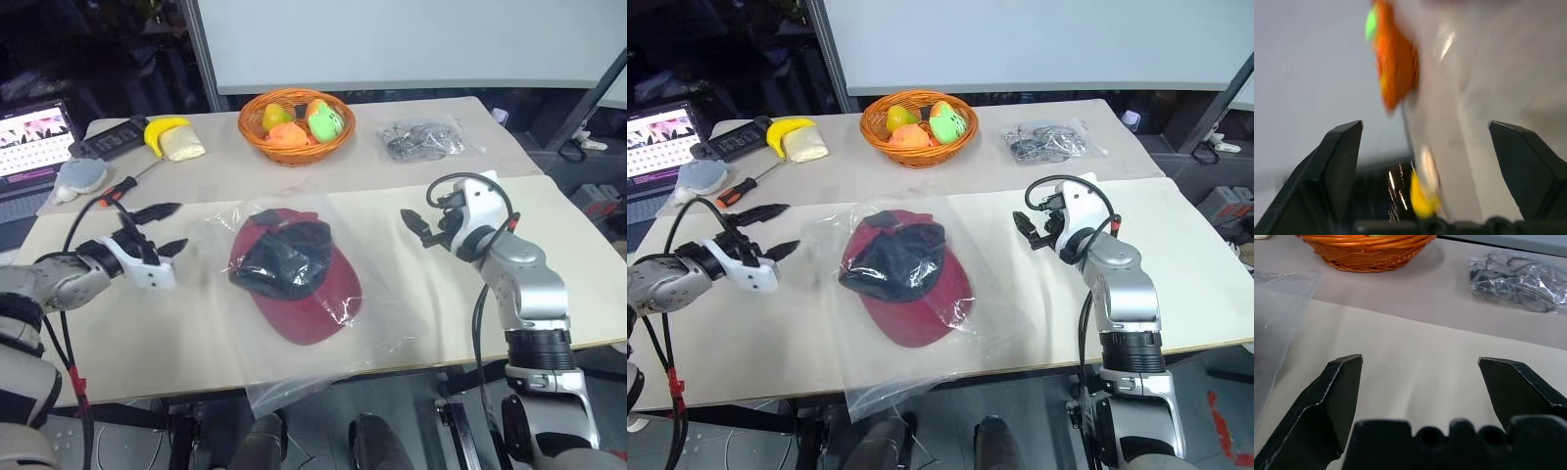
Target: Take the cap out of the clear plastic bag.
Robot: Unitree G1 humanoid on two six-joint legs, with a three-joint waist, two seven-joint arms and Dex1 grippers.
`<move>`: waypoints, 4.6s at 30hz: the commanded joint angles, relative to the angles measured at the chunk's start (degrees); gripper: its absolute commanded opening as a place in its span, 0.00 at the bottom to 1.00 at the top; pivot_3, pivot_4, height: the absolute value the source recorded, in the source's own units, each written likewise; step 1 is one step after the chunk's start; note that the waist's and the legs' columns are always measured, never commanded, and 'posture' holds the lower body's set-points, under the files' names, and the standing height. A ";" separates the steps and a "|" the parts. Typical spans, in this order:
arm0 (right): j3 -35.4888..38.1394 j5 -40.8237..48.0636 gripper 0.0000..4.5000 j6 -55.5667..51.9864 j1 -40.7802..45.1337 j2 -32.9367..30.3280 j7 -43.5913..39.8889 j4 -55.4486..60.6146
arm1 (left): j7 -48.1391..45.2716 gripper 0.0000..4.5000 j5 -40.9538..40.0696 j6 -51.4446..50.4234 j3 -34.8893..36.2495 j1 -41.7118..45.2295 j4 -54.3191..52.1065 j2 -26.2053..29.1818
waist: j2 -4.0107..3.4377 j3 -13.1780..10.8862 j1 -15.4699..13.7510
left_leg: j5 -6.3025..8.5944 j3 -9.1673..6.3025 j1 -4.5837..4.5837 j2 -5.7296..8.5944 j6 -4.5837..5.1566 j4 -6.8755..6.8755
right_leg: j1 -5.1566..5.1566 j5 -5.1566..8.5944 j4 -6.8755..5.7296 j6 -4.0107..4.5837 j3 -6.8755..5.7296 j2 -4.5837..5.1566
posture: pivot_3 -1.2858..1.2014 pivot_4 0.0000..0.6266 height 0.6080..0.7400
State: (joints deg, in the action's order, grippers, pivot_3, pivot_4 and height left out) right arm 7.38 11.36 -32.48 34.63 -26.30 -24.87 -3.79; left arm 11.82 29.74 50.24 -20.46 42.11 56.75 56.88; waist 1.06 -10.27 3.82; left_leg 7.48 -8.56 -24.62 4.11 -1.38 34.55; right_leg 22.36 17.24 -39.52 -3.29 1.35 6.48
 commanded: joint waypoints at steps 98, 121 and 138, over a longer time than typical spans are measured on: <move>0.72 0.24 1.00 2.14 -1.26 0.61 2.46 2.95 | -64.57 0.25 -36.71 -82.81 17.90 4.26 -59.16 -16.82 | 0.10 -0.11 -1.33 | 0.14 1.48 0.33 -1.60 0.17 -0.26 | 0.03 -0.22 0.64 0.29 0.89 -1.29 | 0.52 0.24 1.00; 4.63 11.76 1.00 -8.66 1.81 -0.40 0.58 12.68 | -75.48 0.25 -44.86 -91.04 11.56 -3.73 -73.14 -9.59 | 0.13 -0.15 -0.39 | 0.22 1.51 0.39 -1.58 0.15 -0.39 | 0.03 -0.37 0.69 0.57 0.97 -1.24 | 0.52 0.24 1.00; 3.42 9.73 1.00 -6.82 -0.94 0.08 2.70 10.94 | -65.53 0.99 -29.36 -76.89 5.08 -13.83 -79.24 -3.44 | 0.15 -0.17 -1.55 | 0.23 1.60 0.46 -1.62 0.16 -0.40 | 0.00 -0.38 0.69 0.58 1.02 -1.26 | 0.52 0.24 1.00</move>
State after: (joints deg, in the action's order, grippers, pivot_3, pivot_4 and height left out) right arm 10.12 21.33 -41.23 32.72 -26.12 -22.33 6.13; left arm -57.59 -4.98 -31.15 -14.00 28.17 -23.28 53.84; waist 1.20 -10.43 2.27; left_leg 7.71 -6.96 -24.18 2.50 -1.22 34.16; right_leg 22.36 16.86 -38.82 -2.72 2.36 5.24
